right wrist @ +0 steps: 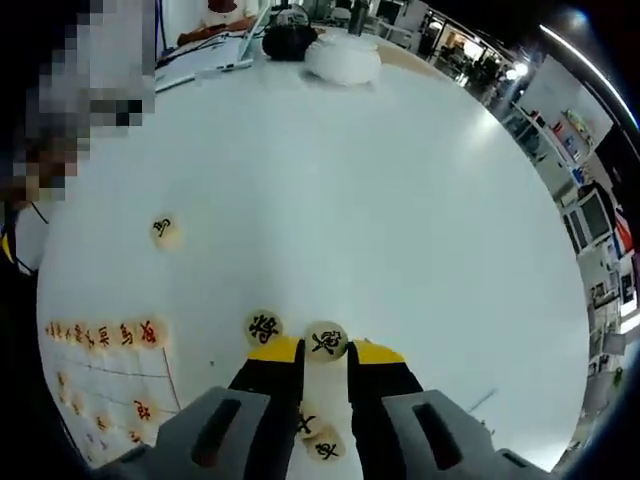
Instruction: Pick up the chess pieces one by one and place each piece onto its starting position on the chessboard, setting the pieces on their correct points until all the chess pieces are arranged in the starting layout
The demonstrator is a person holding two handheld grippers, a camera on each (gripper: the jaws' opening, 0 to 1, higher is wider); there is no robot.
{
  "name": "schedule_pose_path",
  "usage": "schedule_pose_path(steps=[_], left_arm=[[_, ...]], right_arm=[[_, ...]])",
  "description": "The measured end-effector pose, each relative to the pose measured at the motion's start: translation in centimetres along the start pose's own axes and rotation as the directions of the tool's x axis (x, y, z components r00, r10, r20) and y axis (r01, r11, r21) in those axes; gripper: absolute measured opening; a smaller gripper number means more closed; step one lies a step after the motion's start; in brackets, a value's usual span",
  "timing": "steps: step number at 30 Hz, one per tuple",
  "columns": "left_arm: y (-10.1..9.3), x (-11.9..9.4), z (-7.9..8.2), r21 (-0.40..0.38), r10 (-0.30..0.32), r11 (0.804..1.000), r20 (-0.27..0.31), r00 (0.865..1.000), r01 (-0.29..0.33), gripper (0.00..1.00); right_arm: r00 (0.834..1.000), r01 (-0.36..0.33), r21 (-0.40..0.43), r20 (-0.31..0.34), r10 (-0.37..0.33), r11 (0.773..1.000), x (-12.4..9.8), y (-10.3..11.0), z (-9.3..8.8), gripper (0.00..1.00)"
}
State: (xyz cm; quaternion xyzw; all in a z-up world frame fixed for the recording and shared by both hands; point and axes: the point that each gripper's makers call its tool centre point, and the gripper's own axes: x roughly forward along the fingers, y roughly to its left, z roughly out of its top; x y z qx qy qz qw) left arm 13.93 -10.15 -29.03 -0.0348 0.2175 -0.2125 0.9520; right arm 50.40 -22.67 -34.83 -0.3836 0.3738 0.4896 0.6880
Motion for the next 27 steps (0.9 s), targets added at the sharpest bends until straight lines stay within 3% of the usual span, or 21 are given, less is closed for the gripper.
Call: schedule_pose_path(steps=[4, 9, 17, 23, 25, 27], left_arm=[[-0.2, 0.2, 0.5, 0.013, -0.004, 1.000, 0.003, 1.000, 0.004, 0.58], [-0.7, 1.0, 1.1, 0.033, -0.024, 0.999, 0.003, 1.000, 0.024, 0.58], [-2.4, 2.4, 2.2, 0.077, -0.077, 0.994, 0.003, 0.997, 0.076, 0.58], [-3.9, 3.8, 2.4, 0.094, -0.122, 0.988, -0.014, 0.992, 0.123, 0.57], [-4.2, 4.2, 2.4, 0.099, -0.133, 0.986, -0.018, 0.991, 0.134, 0.57], [-4.6, 4.6, 2.6, 0.104, -0.147, 0.984, -0.021, 0.989, 0.148, 0.57]], right_arm=[[0.999, 0.011, -0.004, 0.038, -0.011, 1.000, -2.4, 1.0, -0.5, 0.19], [0.997, 0.022, -0.019, 0.073, -0.021, 1.000, -5.9, 3.6, -2.6, 0.19], [0.981, 0.061, 0.036, 0.181, -0.067, 0.997, -13.0, 7.5, -8.1, 0.19], [0.965, 0.106, 0.076, 0.232, -0.121, 0.991, -17.7, 12.1, -13.3, 0.19], [0.956, 0.128, 0.106, 0.252, -0.151, 0.986, -19.1, 12.6, -15.2, 0.19], [0.951, 0.137, 0.123, 0.263, -0.165, 0.983, -20.1, 14.7, -16.9, 0.19]])
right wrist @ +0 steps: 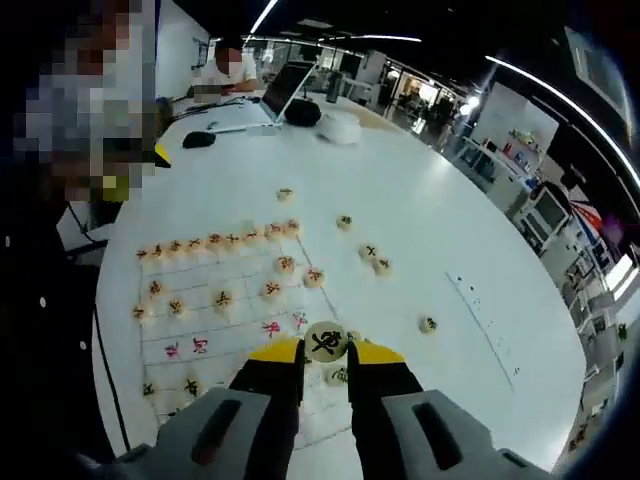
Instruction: Pick up the chess pieces one by one and place each piece onto its starting position on the chessboard, setting the pieces on their correct points until all the chess pieces are arranged in the starting layout
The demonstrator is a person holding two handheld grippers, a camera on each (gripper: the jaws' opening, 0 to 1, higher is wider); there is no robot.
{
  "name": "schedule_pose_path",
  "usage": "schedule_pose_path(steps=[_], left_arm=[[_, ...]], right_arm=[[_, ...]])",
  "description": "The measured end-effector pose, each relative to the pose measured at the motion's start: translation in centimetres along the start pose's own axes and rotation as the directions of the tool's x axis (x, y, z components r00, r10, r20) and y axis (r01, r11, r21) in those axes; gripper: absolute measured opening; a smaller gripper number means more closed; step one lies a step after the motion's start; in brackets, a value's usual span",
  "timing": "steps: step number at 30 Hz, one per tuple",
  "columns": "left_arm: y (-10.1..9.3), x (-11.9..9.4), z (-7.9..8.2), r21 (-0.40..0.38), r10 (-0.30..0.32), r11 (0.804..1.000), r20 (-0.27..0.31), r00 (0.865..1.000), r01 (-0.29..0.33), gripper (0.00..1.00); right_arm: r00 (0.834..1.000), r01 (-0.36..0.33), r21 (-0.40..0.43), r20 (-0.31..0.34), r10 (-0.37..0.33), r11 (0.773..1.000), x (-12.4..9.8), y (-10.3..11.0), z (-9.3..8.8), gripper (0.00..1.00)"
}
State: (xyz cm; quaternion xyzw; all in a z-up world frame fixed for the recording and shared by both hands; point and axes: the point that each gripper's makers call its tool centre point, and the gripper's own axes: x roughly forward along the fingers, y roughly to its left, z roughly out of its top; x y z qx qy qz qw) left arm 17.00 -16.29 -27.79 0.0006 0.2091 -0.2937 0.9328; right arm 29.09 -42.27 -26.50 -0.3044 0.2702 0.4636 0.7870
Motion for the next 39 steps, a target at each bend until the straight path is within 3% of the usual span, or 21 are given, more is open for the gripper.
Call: schedule_pose_path(steps=[5, 10, 13, 18, 30, 35, 39], left_arm=[[-0.6, 1.0, 0.4, 0.016, -0.026, 1.000, -0.006, 1.000, 0.027, 0.57], [-1.0, 1.7, 0.4, 0.021, -0.042, 0.999, -0.015, 0.999, 0.043, 0.57], [-1.1, 1.7, 0.3, 0.023, -0.048, 0.999, -0.025, 0.999, 0.048, 0.57], [-1.0, 1.5, 0.3, 0.028, -0.041, 0.999, -0.031, 0.999, 0.042, 0.57], [-0.4, 0.0, -0.2, 0.003, 0.006, 1.000, -0.026, 1.000, -0.005, 0.57], [0.0, -0.4, -0.5, -0.007, 0.023, 1.000, -0.025, 0.999, -0.023, 0.57], [0.0, -0.7, -0.6, -0.010, 0.026, 1.000, -0.026, 0.999, -0.026, 0.57]], right_arm=[[0.996, 0.067, 0.098, 0.057, -0.073, 0.993, -3.4, 2.4, -3.6, 0.19], [0.978, 0.168, 0.234, 0.082, -0.192, 0.958, -5.0, 3.6, -7.1, 0.19], [0.963, 0.198, 0.310, 0.116, -0.244, 0.930, -5.6, 3.6, -7.7, 0.19], [0.955, 0.218, 0.325, 0.123, -0.269, 0.920, -5.6, 2.1, -8.0, 0.19], [0.972, 0.202, 0.266, 0.067, -0.227, 0.943, -1.4, -3.9, -6.4, 0.19], [0.988, 0.153, 0.268, -0.011, -0.156, 0.951, 2.0, -6.6, -6.9, 0.19], [0.990, 0.141, 0.252, -0.064, -0.129, 0.957, 4.2, -8.0, -7.5, 0.19]])
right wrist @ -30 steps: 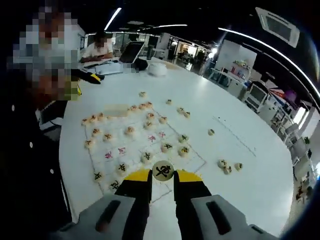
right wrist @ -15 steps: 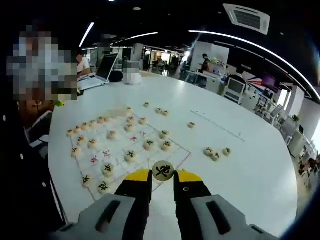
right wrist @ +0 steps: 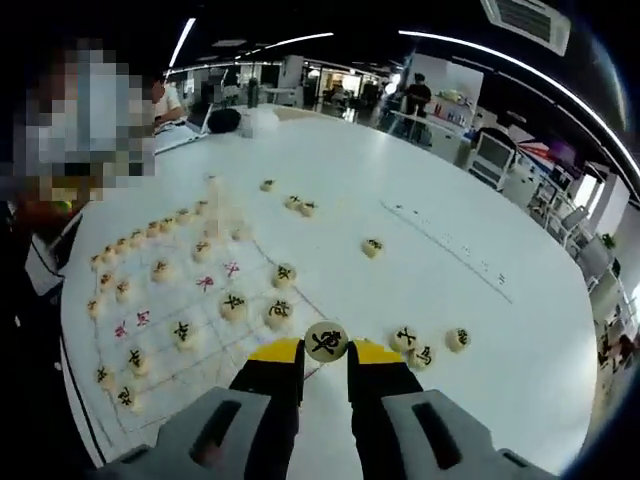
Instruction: Pick up the chess pieces one by one and place each piece onto its starting position on the chessboard, setting the pieces on their correct points until all the chess pieces are arranged in the starting layout
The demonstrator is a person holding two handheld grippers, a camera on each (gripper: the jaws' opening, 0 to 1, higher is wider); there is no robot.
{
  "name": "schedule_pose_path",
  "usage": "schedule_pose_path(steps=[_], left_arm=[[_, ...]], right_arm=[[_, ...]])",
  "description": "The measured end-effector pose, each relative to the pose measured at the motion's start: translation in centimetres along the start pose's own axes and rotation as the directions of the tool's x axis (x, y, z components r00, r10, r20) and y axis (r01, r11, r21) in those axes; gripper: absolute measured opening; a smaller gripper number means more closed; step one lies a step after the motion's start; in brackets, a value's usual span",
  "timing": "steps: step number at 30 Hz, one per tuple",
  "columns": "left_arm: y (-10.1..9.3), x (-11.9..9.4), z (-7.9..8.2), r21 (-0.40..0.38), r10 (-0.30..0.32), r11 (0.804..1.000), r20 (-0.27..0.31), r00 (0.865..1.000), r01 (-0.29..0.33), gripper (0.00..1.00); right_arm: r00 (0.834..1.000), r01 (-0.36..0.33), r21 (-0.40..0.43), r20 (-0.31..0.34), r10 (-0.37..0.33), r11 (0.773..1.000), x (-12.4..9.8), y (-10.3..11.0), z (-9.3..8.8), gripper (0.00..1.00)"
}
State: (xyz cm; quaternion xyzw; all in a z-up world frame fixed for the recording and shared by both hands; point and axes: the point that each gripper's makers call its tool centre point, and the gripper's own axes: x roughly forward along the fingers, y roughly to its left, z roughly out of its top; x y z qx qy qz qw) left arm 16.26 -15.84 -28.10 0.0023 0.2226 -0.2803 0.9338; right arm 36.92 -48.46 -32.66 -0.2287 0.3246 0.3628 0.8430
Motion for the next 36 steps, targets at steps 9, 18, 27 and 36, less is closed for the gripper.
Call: schedule_pose_path(steps=[9, 18, 27, 36], left_arm=[[0.7, -0.6, -0.5, -0.013, 0.020, 1.000, 0.001, 1.000, -0.019, 0.57], [1.2, -0.9, -0.5, -0.014, 0.031, 0.999, 0.003, 1.000, -0.031, 0.57], [1.0, -0.9, -0.5, -0.012, 0.032, 0.999, 0.004, 0.999, -0.032, 0.57], [1.1, -1.2, 0.1, -0.011, 0.042, 0.999, 0.011, 0.999, -0.042, 0.58]], right_arm=[[0.994, -0.029, 0.003, -0.107, 0.029, 1.000, 3.4, -0.3, -1.4, 0.19], [0.993, -0.037, 0.030, -0.107, 0.040, 0.999, 3.5, -0.3, -2.0, 0.19], [0.999, -0.016, 0.051, -0.043, 0.019, 0.999, 2.6, -0.5, -1.6, 0.33], [0.972, 0.087, 0.057, 0.216, -0.097, 0.995, -3.6, -0.5, -0.3, 0.38]])
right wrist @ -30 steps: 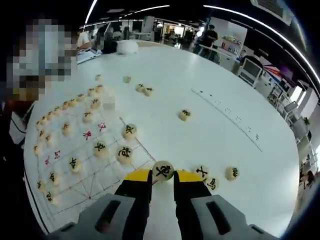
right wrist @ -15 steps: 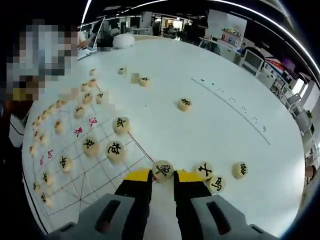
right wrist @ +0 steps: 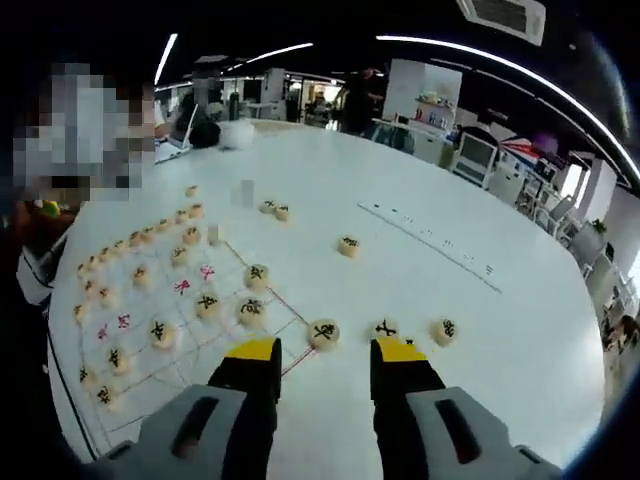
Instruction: Pick up the chess pieces one by one and place each piece onto its starting position on the chessboard, setting the pieces on their correct points until all the chess pieces are arranged in the starting layout
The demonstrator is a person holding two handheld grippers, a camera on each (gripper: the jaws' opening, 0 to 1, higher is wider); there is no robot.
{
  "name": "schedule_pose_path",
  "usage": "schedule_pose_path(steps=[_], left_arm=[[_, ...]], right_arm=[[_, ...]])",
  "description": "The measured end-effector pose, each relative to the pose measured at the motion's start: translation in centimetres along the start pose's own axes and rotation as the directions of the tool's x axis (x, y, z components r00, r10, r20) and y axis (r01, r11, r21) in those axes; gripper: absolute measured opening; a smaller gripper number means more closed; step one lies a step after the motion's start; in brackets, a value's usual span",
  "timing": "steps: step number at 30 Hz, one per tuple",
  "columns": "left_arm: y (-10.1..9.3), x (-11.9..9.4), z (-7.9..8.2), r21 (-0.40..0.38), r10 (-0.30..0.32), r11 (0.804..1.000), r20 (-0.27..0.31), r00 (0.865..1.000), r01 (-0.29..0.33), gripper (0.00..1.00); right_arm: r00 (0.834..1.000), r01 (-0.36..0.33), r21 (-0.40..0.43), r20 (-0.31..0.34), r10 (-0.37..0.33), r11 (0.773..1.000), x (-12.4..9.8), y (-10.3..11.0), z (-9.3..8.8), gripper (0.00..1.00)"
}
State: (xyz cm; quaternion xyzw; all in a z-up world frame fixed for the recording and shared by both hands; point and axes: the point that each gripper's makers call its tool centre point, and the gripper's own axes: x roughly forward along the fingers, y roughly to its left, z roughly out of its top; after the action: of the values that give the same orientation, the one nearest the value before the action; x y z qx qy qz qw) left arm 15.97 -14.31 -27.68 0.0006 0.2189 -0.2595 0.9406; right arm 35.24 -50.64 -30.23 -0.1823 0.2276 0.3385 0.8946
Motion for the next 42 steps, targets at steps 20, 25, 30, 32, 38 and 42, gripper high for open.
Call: schedule_pose_path(steps=[20, 25, 30, 32, 38, 42], left_arm=[[-0.9, 0.9, 0.1, 0.019, -0.029, 0.999, -0.012, 1.000, 0.029, 0.58], [-0.7, 0.5, -0.1, 0.012, -0.026, 1.000, -0.004, 1.000, 0.026, 0.58], [-0.1, -0.2, -0.5, -0.004, -0.010, 1.000, 0.006, 1.000, 0.010, 0.58], [0.1, -0.4, -0.6, -0.009, -0.004, 1.000, 0.008, 1.000, 0.004, 0.58], [0.8, -1.2, -1.1, -0.032, 0.015, 0.999, 0.024, 1.000, -0.014, 0.58], [0.9, -1.6, -1.4, -0.042, 0.021, 0.999, 0.036, 0.999, -0.019, 0.58]], right_arm=[[0.985, 0.069, 0.111, 0.151, -0.085, 0.991, -9.8, 6.4, -3.0, 0.42], [0.990, 0.002, 0.027, 0.143, -0.006, 1.000, -8.6, 7.0, -0.6, 0.41], [0.984, -0.130, -0.107, 0.106, 0.141, 0.986, -6.1, 9.4, 4.0, 0.40], [0.975, -0.186, -0.150, 0.093, 0.201, 0.971, -5.0, 10.4, 6.0, 0.39], [0.931, -0.346, -0.274, 0.022, 0.365, 0.897, -1.4, 14.7, 11.4, 0.38], [0.908, -0.412, -0.361, -0.080, 0.412, 0.836, 1.8, 16.9, 13.0, 0.38]])
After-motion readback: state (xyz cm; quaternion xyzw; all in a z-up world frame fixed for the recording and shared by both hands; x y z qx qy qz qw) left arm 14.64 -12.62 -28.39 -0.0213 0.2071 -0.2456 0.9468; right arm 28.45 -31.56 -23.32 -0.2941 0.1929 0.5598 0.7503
